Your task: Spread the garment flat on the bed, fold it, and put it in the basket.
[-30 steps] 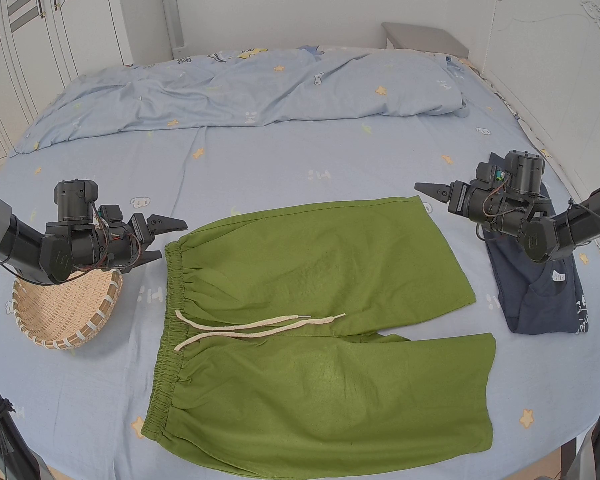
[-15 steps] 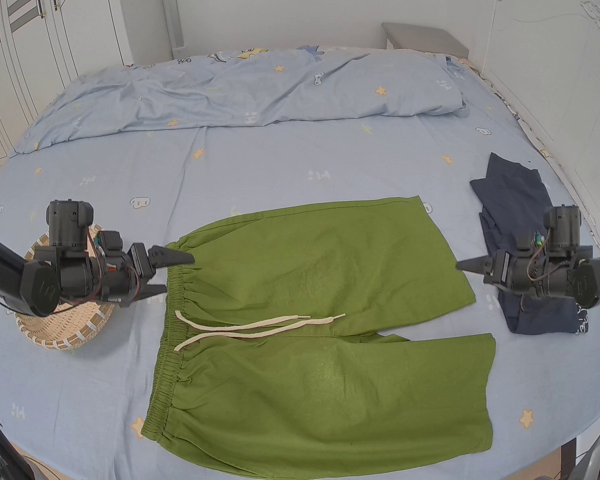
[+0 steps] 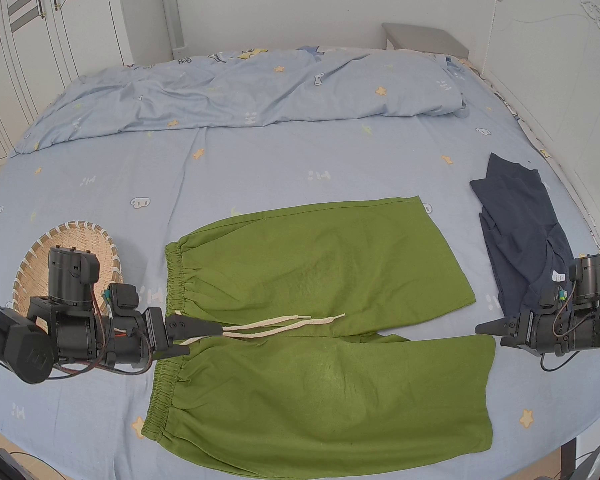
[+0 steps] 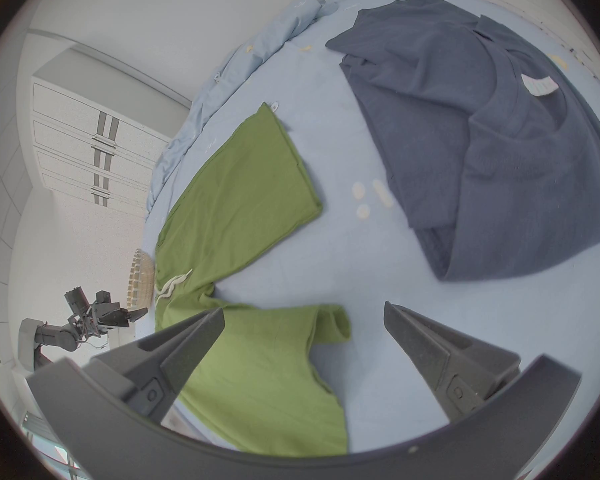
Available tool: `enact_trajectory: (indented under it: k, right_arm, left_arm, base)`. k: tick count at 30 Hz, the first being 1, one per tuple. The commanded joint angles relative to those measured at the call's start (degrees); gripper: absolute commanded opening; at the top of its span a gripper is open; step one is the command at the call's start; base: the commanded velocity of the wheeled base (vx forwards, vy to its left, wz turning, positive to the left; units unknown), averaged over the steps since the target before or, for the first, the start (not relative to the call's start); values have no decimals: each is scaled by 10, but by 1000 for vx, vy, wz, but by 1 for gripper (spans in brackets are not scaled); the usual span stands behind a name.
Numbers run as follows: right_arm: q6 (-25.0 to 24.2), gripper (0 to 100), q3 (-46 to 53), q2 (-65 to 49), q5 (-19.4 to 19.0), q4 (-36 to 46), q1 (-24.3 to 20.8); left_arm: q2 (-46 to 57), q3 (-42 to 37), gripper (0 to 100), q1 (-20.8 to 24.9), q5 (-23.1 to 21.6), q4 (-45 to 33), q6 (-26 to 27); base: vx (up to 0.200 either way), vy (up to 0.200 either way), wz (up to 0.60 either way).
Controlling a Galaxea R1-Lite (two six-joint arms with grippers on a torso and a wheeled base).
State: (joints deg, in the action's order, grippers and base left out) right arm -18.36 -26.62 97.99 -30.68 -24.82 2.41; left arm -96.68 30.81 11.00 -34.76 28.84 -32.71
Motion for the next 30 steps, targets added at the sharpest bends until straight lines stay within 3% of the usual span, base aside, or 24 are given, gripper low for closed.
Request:
enact_trajectory:
  k: [1, 5, 11, 30]
  right_arm:
    - [0, 100, 23, -12, -15, 1, -3]
    - [-1, 100, 25, -10, -21, 0, -3]
    - [-5, 100, 20, 7, -68, -2, -2]
    - [-5, 100, 17, 52, -76, -16, -52]
  left_arm:
    - [2, -32, 100, 32, 2, 2, 4]
    - [-26, -42, 100, 36, 2, 6, 7]
    - [-31, -71, 100, 36, -2, 44, 7]
    - [-68, -91, 100, 39, -5, 74, 27]
  base:
    - [0, 0, 0]
    - [0, 0, 0]
    - [0, 0, 0]
    - [0, 0, 0]
